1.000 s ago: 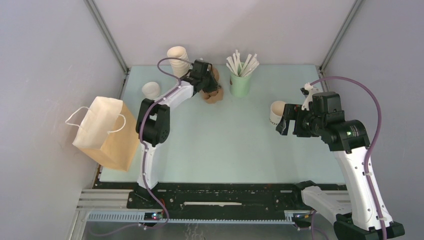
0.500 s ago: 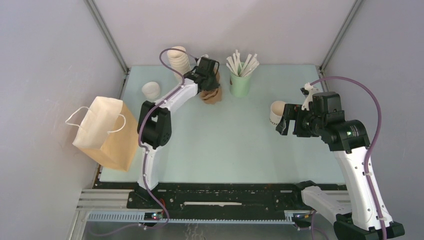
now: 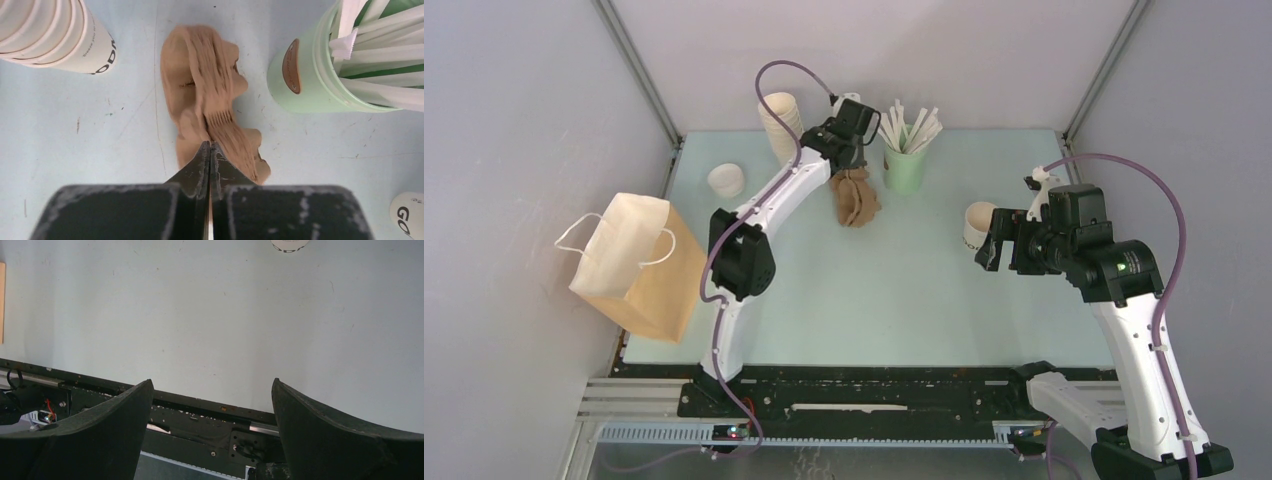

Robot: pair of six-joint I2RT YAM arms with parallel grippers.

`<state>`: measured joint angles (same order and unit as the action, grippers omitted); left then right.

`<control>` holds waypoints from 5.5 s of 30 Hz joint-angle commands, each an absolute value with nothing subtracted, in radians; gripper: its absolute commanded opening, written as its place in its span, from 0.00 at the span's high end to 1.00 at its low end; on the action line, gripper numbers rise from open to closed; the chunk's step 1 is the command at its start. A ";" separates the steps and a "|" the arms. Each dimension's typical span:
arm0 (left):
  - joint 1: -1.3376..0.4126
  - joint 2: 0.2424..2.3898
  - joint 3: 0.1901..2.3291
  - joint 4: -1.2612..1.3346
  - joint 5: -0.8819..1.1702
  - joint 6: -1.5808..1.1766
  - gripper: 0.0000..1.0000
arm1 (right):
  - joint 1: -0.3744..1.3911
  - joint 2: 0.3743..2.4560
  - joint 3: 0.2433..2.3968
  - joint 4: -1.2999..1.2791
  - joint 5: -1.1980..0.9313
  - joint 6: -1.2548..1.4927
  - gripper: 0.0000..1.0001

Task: Pack the takeout coffee

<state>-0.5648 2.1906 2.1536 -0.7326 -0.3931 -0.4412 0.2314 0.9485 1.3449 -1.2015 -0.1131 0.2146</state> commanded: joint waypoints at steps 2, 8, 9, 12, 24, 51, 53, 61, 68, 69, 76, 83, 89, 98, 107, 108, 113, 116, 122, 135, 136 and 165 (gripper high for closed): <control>-0.585 2.211 2.225 -0.791 -0.451 -0.395 1.00 | 0.233 0.936 1.343 -1.188 -0.120 0.209 0.03; -0.556 2.204 2.212 -0.814 -0.314 -0.478 0.96 | 0.233 0.933 1.344 -1.188 -0.123 0.209 0.03; -0.537 2.194 2.183 -0.801 -0.244 -0.518 0.91 | 0.233 0.933 1.344 -1.188 -0.121 0.210 0.03; -0.491 2.133 2.018 -0.654 -0.053 -0.606 0.73 | 0.232 0.931 1.344 -1.190 -0.124 0.212 0.03; -0.402 2.061 1.753 -0.388 0.061 -0.822 0.48 | 0.226 0.927 1.344 -1.192 -0.129 0.215 0.04; -0.443 2.150 1.964 -0.693 -0.152 -0.713 0.82 | 0.221 0.931 1.342 -1.189 -0.132 0.216 0.04; -0.448 2.177 2.010 -0.736 -0.167 -0.703 0.80 | 0.221 0.930 1.342 -1.189 -0.132 0.216 0.04; -0.453 2.217 2.051 -0.755 -0.132 -0.683 0.68 | 0.219 0.927 1.342 -1.190 -0.134 0.219 0.04; -0.470 2.140 2.008 -0.712 -0.232 -0.637 0.54 | 0.219 0.927 1.342 -1.186 -0.137 0.219 0.04; -0.467 2.138 2.009 -0.704 -0.233 -0.637 0.53 | 0.219 0.928 1.342 -1.187 -0.139 0.219 0.04; -0.431 2.146 1.978 -0.563 -0.127 -0.644 0.43 | 0.219 0.926 1.343 -1.198 -0.135 0.216 0.04; -0.394 2.161 1.934 -0.402 0.036 -0.675 0.42 | 0.219 0.935 1.344 -1.196 -0.136 0.216 0.04; -0.381 2.186 1.940 -0.404 0.045 -0.693 0.47 | 0.219 0.940 1.348 -1.198 -0.127 0.209 0.04; -0.377 2.247 1.956 -0.395 0.070 -0.664 0.45 | 0.227 0.948 1.348 -1.198 -0.121 0.207 0.04; -0.381 2.311 2.159 -0.548 0.014 -0.571 0.78 | 0.226 0.945 1.348 -1.199 -0.123 0.210 0.04; -0.384 2.312 2.185 -0.584 -0.012 -0.553 0.82 | 0.225 0.944 1.348 -1.199 -0.123 0.211 0.04; -0.397 2.301 2.337 -0.778 -0.179 -0.482 0.98 | 0.226 0.945 1.347 -1.197 -0.126 0.212 0.04; -0.420 2.288 2.328 -0.794 -0.209 -0.395 1.00 | 0.226 0.945 1.344 -1.195 -0.132 0.214 0.04; -0.470 2.327 2.347 -0.831 -0.116 -0.197 1.00 | 0.227 0.950 1.341 -1.194 -0.149 0.222 0.04; -0.486 2.336 2.299 -0.821 -0.009 -0.134 0.98 | 0.227 0.966 1.341 -1.199 -0.179 0.233 0.05; -0.486 2.334 2.300 -0.820 -0.008 -0.136 0.96 | 0.227 0.966 1.342 -1.199 -0.179 0.234 0.05; -0.485 2.167 2.040 -0.847 -0.110 -0.366 0.50 | 0.235 0.958 1.341 -1.192 -0.176 0.233 0.05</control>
